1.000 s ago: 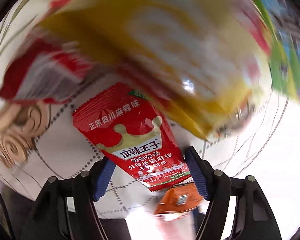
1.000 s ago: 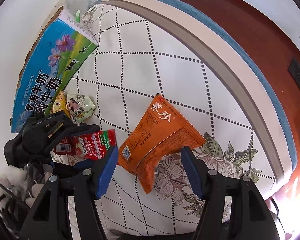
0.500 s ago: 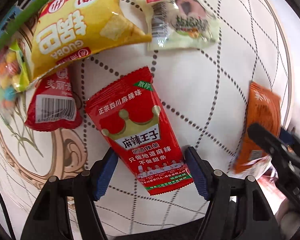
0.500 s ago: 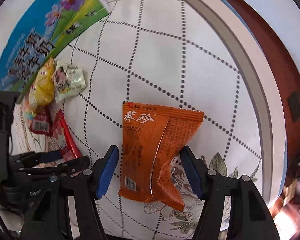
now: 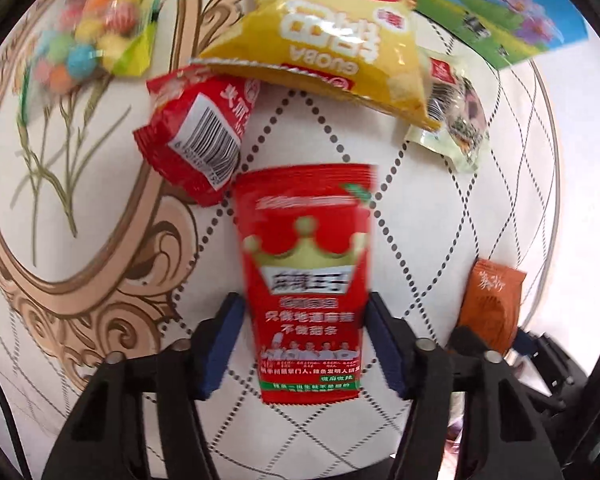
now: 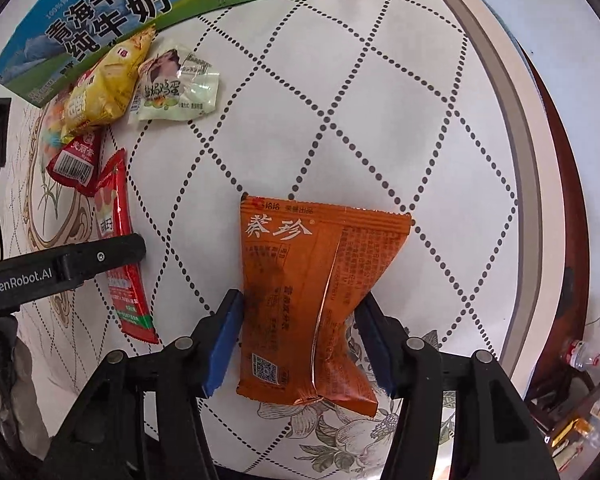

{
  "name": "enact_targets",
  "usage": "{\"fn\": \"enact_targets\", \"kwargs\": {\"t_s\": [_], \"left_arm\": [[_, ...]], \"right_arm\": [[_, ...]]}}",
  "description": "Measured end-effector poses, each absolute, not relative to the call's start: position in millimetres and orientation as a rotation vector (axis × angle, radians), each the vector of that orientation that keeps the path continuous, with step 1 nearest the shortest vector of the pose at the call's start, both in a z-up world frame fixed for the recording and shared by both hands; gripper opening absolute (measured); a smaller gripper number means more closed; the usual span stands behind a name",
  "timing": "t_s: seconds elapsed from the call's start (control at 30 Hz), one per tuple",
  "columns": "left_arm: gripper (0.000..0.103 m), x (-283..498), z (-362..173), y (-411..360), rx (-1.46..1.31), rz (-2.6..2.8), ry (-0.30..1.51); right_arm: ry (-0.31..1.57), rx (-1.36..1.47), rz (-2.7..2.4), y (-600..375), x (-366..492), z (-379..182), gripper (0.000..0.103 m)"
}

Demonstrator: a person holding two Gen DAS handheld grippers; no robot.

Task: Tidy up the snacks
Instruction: 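Carry both packs into the box and open both tools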

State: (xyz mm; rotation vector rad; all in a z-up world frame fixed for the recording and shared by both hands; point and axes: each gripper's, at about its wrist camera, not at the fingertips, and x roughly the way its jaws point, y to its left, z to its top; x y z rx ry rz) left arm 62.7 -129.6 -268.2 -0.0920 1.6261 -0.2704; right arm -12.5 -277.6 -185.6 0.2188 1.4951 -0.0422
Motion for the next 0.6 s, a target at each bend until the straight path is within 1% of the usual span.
{"fn": "enact_targets", "kwargs": {"t_s": [0.1,0.23,0.27,0.37,0.47,0.53,0.6], "left_arm": [[0.048,63,-259,-139,-0.081,-0.276,1.615],[0.047,84,-232,-137,-0.071,-0.277,1.59],[0.047,90,-232,-141,-0.068,-0.283,1.586],[0.047,88,-212,-136,-0.073,-0.297,1.562],[0.047,83,-179,-126,-0.096,-0.325,1.531],[0.047,78,-143,-114,-0.102,-0.352,1.493],[0.047,79,-120,-112,-0.103,-0.374,1.454]], "right_arm": [[1.477,0.221,-0.045,-278,-22,-190,0.058],[1.455,0.284,-0.013,-285,-29,-185,0.056],[1.453,0.301,-0.007,-286,-30,-183,0.055],[1.429,0.328,0.013,-289,-32,-174,0.054],[1.393,0.359,0.04,-290,-33,-157,0.054],[1.362,0.377,0.064,-290,-30,-141,0.054],[1.322,0.394,0.093,-290,-25,-122,0.054]]}}
